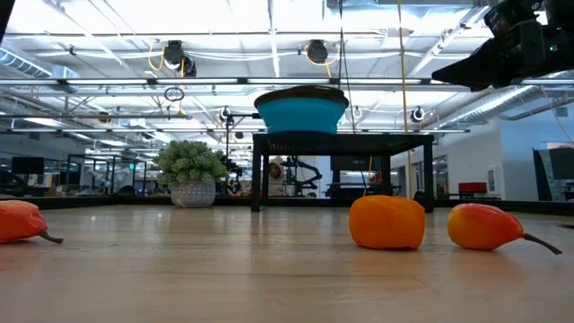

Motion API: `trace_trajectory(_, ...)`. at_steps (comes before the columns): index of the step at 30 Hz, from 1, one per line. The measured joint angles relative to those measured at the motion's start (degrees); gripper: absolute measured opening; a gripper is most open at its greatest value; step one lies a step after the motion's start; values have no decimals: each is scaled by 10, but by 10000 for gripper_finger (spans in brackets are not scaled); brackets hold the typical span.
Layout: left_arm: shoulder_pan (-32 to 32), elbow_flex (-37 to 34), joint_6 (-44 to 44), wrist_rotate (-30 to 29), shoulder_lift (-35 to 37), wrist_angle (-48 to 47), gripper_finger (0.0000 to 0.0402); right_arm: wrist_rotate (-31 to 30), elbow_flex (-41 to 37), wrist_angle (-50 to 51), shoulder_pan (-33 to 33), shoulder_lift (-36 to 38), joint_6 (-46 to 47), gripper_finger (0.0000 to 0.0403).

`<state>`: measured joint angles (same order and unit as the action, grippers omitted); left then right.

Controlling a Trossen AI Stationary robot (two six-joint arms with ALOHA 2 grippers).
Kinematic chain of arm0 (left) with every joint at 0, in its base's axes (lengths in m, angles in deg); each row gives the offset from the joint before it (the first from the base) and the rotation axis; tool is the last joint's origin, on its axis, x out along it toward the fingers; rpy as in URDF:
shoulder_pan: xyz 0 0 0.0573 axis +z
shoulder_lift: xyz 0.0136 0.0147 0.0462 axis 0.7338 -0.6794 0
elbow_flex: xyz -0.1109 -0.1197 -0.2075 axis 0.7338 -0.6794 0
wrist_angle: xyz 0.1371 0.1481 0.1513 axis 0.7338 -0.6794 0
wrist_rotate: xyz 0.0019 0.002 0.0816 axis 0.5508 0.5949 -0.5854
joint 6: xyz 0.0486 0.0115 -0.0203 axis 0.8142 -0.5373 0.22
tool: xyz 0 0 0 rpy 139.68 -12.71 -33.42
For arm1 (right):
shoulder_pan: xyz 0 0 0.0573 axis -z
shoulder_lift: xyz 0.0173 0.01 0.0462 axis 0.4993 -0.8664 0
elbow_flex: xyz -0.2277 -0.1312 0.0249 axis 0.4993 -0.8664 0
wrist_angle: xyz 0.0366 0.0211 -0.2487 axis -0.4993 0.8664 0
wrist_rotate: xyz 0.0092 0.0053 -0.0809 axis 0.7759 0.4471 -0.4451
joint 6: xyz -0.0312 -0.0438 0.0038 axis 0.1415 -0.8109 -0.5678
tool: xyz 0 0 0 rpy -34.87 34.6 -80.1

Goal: Pick & Place Fruit
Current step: Put the kiwi into the blue strainer on the shelf

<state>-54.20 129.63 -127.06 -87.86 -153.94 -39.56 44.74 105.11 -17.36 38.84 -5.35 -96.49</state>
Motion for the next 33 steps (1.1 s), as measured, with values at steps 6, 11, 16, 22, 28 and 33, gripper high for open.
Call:
trace_trajectory(6,54,0,-12,0,0,-96,202,0,0,0,0,0,0,0)
trace_trajectory(11,110,0,49,1,0,-135,202,0,0,0,0,0,0,0)
trace_trajectory(16,165,0,142,1,1,-155,202,0,0,0,0,0,0,0)
trace_trajectory(22,224,0,251,17,1,-158,202,0,0,0,0,0,0,0)
trace_trajectory(28,273,0,347,37,1,-152,202,0,0,0,0,0,0,0)
trace_trajectory(33,302,0,392,64,1,-152,202,0,0,0,0,0,0,0)
